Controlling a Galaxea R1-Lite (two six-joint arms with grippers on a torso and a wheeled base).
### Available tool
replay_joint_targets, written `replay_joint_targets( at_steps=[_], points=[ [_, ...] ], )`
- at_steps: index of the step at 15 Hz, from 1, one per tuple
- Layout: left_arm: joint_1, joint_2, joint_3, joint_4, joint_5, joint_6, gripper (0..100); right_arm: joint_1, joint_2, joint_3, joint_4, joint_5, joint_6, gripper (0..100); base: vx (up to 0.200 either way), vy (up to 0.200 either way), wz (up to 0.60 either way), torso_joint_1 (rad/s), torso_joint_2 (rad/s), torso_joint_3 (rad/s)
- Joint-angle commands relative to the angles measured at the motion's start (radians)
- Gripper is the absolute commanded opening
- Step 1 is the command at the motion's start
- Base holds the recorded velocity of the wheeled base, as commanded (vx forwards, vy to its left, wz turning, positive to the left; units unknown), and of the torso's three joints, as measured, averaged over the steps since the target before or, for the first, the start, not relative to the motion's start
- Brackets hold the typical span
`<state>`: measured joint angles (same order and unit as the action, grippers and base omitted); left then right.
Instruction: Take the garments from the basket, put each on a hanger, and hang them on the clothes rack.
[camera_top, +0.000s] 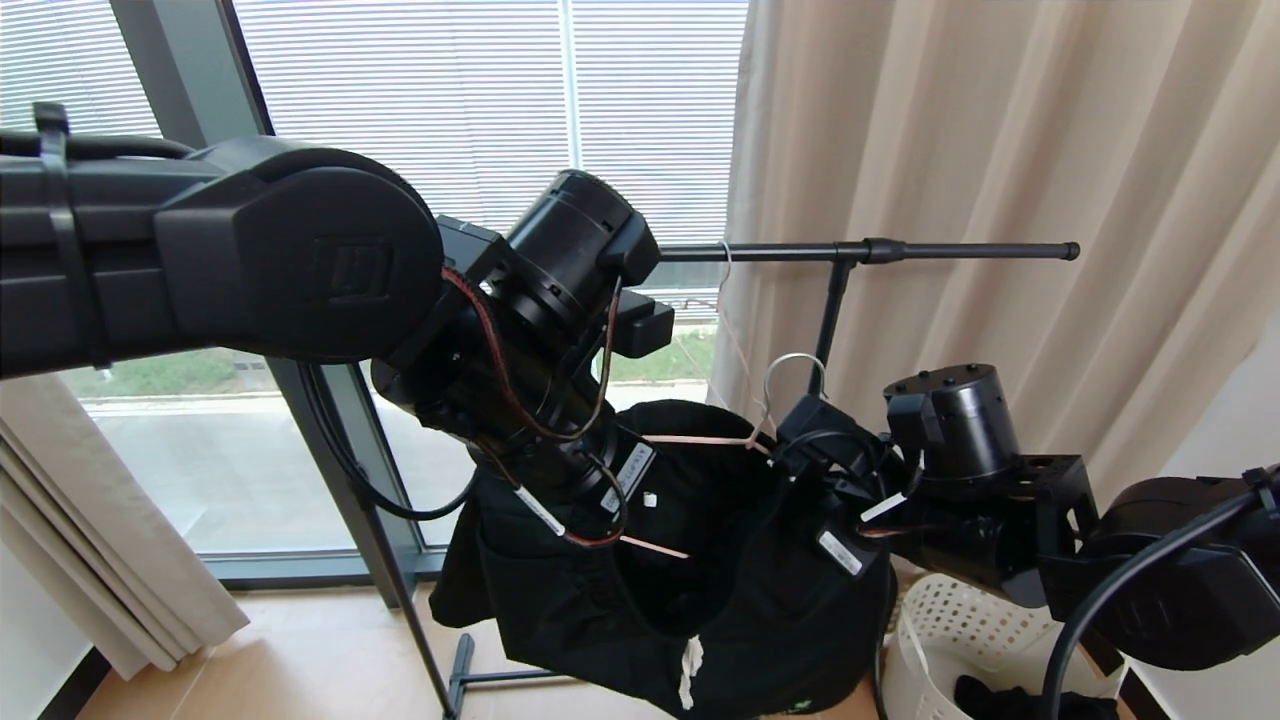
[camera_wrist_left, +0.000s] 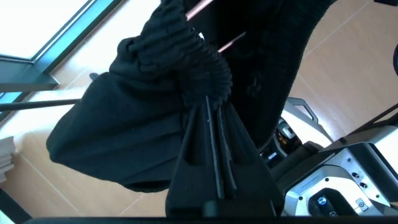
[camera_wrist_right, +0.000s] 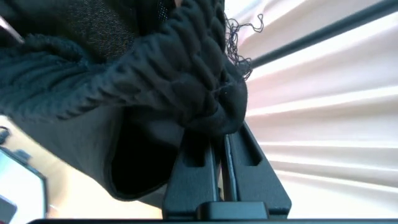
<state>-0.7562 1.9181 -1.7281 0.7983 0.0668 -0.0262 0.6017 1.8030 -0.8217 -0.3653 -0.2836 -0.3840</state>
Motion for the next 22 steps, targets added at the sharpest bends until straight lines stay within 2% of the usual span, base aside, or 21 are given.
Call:
replay_joint_targets(
  at_steps=[1, 3, 6, 9, 10, 13, 22],
  points=[
    [-0.002, 0.006, 0.002, 0.001, 0.001, 0.000, 0, 0.007, -0.002, -0.016, -0.001, 0.009, 0.014, 0, 0.000, 0.000, 0.00, 0.000, 0.00, 0.000],
    [-0.002, 0.010, 0.007, 0.002, 0.001, 0.002, 0, 0.027, -0.005, -0.034, -0.004, 0.037, 0.073, 0, 0.000, 0.000, 0.00, 0.000, 0.00, 0.000],
    [-0.002, 0.018, 0.007, 0.001, 0.001, 0.000, 0, 0.035, -0.017, -0.033, -0.012, 0.083, 0.082, 0, 0.000, 0.000, 0.00, 0.000, 0.00, 0.000],
    [0.000, 0.036, 0.001, -0.004, 0.004, -0.008, 0, 0.038, -0.028, -0.004, -0.075, 0.121, 0.082, 0, 0.000, 0.000, 0.00, 0.000, 0.00, 0.000],
    [-0.002, 0.042, 0.004, -0.022, 0.018, -0.009, 100, 0.041, -0.030, 0.009, -0.095, 0.135, 0.082, 0, 0.000, 0.000, 0.00, 0.000, 0.00, 0.000],
    [-0.002, 0.061, 0.002, -0.054, 0.038, -0.038, 100, 0.041, -0.030, 0.021, -0.115, 0.146, 0.082, 0, 0.000, 0.000, 0.00, 0.000, 0.00, 0.000],
    [0.003, 0.030, 0.019, -0.064, 0.038, -0.052, 100, 0.033, -0.030, 0.042, -0.158, 0.179, 0.079, 0, 0.000, 0.000, 0.00, 0.000, 0.00, 0.000]
  ],
)
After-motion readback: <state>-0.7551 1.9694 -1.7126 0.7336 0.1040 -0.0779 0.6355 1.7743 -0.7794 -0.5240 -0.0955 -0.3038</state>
